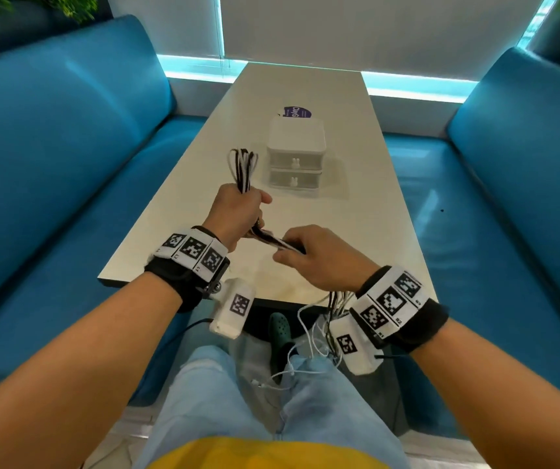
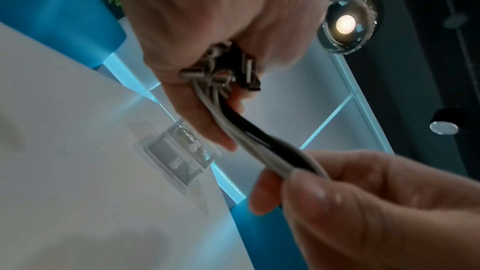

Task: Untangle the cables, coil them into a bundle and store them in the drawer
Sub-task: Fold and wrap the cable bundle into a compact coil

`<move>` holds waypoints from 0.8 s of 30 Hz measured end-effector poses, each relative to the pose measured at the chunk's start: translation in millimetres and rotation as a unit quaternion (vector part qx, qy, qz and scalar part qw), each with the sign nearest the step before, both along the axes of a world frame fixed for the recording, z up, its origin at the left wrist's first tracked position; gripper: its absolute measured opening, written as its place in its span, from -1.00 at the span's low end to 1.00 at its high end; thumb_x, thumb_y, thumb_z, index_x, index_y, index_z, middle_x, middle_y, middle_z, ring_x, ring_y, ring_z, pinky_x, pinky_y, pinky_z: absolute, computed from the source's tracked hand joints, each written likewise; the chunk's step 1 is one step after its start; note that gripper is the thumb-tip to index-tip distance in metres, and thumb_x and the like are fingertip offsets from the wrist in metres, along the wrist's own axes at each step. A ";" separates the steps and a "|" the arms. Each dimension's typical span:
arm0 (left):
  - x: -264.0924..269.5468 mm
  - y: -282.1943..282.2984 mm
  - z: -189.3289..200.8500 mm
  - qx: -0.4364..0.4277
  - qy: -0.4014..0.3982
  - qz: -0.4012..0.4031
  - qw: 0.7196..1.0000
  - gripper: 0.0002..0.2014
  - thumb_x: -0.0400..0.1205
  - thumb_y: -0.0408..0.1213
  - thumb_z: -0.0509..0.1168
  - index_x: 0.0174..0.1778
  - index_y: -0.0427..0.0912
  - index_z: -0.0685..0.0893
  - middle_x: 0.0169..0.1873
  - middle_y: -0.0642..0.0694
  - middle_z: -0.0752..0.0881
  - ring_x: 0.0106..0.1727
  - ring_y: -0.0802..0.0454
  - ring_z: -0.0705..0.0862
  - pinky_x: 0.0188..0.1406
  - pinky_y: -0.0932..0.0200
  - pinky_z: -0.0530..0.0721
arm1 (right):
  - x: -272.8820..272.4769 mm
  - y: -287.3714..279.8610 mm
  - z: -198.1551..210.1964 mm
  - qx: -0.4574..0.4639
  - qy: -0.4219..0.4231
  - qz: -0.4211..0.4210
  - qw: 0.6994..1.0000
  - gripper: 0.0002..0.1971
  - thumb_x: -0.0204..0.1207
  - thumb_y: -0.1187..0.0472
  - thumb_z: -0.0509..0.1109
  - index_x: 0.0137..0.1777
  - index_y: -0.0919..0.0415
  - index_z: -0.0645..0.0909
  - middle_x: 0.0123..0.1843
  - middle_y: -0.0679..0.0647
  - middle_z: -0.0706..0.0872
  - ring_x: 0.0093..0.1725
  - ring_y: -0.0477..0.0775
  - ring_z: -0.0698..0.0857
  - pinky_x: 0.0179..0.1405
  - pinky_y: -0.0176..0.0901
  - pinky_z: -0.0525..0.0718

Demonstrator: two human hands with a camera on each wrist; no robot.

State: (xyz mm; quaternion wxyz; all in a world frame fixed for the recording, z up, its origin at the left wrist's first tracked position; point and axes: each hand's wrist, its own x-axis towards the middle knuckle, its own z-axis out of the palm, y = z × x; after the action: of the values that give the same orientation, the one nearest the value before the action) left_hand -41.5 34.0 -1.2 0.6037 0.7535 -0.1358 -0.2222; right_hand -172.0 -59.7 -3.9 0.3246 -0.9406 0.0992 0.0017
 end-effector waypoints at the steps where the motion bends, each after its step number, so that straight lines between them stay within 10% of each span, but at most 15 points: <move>1: 0.9 0.9 -0.1 0.036 -0.015 -0.023 0.999 -0.75 0.63 -0.42 0.07 -0.07 -0.28 0.68 -0.53 -0.12 0.52 -0.50 -0.01 0.53 -0.38 0.09 0.65 | 1.0 -3.0 3.8 -0.010 -0.016 -0.001 1.000 -0.78 0.62 0.00 0.34 -0.18 0.12 0.58 -0.39 -0.08 0.55 -0.41 -0.13 0.49 -0.44 -0.22 0.31; 6: -1.1 10.7 0.6 0.077 0.040 -0.152 0.985 -0.81 0.66 -0.41 0.17 -0.01 -0.31 0.70 -0.50 -0.13 0.49 -0.50 0.04 0.54 -0.38 0.09 0.74 | 7.7 -14.3 12.5 -0.016 -0.039 0.002 0.999 -0.78 0.58 0.04 0.40 -0.23 0.14 0.68 -0.39 0.02 0.63 -0.41 -0.05 0.53 -0.38 -0.18 0.44; 10: -4.6 20.1 -0.7 0.081 0.072 -0.212 0.971 -0.58 0.67 0.06 0.22 0.01 -0.28 0.72 -0.53 -0.08 0.43 -0.46 0.07 0.50 -0.37 0.19 0.72 | 12.9 -17.7 10.4 0.005 -0.037 -0.002 0.999 -0.81 0.54 0.04 0.44 -0.20 0.14 0.72 -0.35 0.01 0.67 -0.36 -0.06 0.57 -0.30 -0.19 0.50; 14: -11.6 24.6 -8.4 0.084 0.083 -0.263 0.957 -0.23 0.25 0.42 0.24 -0.02 -0.28 0.69 -0.41 -0.12 0.44 -0.39 0.10 0.51 -0.38 0.26 0.68 | 15.8 -18.5 8.0 0.030 -0.042 -0.008 0.999 -0.93 0.45 0.10 0.53 -0.20 0.05 0.71 -0.28 -0.06 0.73 -0.22 -0.08 0.67 -0.19 -0.21 0.55; 19: -14.2 27.0 -17.7 0.086 0.087 -0.325 0.938 -0.68 0.37 -0.21 0.57 -0.05 -0.24 0.67 -0.34 -0.03 0.61 -0.36 0.14 0.57 -0.35 0.23 0.62 | 16.0 -18.2 7.1 0.052 -0.085 -0.029 0.995 -0.84 0.32 0.24 0.61 -0.23 0.19 0.65 -0.36 -0.04 0.74 -0.33 -0.10 0.68 -0.30 -0.26 0.60; 24: -16.3 24.6 -23.3 0.079 0.092 -0.300 0.946 -0.78 0.42 -0.58 0.47 -0.13 -0.24 0.68 -0.22 -0.08 0.67 -0.25 0.06 0.60 -0.41 0.25 0.59 | 17.8 -17.8 7.2 0.042 -0.114 -0.067 0.990 -0.61 0.10 0.12 0.74 -0.32 0.11 0.53 -0.41 -0.05 0.65 -0.42 -0.03 0.60 -0.39 -0.17 0.58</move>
State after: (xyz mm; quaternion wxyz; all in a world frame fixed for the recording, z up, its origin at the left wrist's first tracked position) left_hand -57.8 58.6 -24.6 0.4578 0.6994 -0.2812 -0.4713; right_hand -154.2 -77.6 3.3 0.3721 -0.9115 0.1244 -0.1236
